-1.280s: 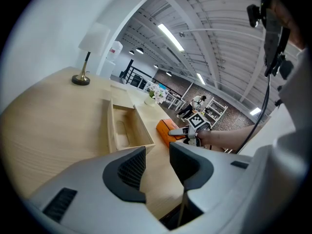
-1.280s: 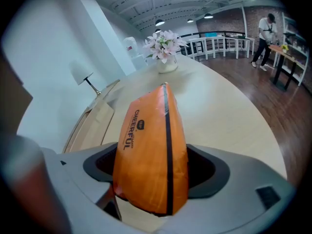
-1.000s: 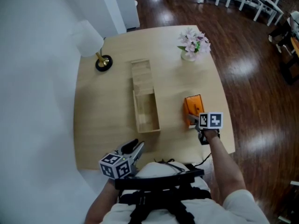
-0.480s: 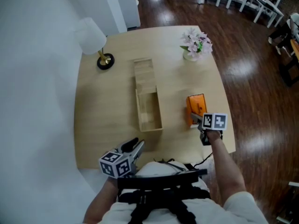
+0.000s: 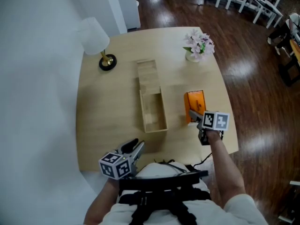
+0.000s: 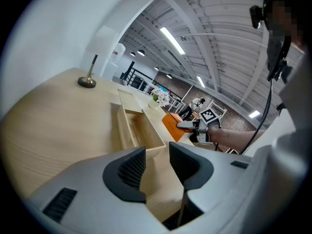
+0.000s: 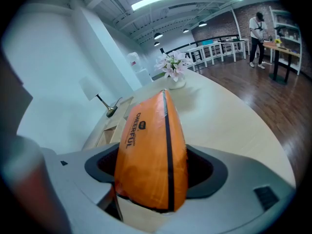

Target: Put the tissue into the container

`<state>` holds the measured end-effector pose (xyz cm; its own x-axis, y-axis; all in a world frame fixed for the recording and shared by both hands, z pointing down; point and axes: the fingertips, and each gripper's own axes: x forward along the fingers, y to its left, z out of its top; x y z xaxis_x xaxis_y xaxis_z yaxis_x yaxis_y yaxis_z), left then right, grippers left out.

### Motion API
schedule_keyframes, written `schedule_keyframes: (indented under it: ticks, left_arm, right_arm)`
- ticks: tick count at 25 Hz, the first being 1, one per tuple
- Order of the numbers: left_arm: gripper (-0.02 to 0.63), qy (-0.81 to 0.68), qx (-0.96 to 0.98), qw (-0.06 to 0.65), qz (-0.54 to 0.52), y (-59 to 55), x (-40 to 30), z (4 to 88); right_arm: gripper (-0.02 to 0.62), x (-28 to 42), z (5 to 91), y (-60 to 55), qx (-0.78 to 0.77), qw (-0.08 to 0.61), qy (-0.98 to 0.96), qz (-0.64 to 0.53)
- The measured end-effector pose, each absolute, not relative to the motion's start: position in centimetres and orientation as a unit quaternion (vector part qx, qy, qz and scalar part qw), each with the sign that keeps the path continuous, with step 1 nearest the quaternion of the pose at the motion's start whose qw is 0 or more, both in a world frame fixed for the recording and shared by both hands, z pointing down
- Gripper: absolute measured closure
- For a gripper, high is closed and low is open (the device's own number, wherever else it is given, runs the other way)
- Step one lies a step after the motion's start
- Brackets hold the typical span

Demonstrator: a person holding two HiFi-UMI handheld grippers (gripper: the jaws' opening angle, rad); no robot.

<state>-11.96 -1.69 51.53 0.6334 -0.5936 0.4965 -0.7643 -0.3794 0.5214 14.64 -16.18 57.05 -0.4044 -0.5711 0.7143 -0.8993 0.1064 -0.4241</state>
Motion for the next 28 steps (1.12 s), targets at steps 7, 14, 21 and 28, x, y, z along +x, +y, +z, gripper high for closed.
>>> schedule_keyframes:
  ticks: [7,14,21,28]
  left_arm:
    - [0.451,-0.408,0.825,0.376,0.111,-1.6,-14.0,51.9]
    - [0.451,-0.399,0.828,0.378,0.11,-1.5,-15.7,52.1]
    - [0.451,-0.403,0.827,0.376,0.109,-1.2,-17.8,52.3]
    - [0.451,-0.408,0.826,0.375,0.106,-1.0,-19.1,52.4]
  right_arm:
    - [0.202,10.0,54.0,-16.7,0.506,0.175,-0.739,0.409]
    - [0.202,3.2,52.0,-16.2,0.479,0.17,-0.766,0.394]
    - [0.202,-2.1,52.7,-15.7,0.452,0.184,-0.779,0.395]
    - [0.202,-5.2,54.5,-15.6,0.453,0.195,-0.769,0.406]
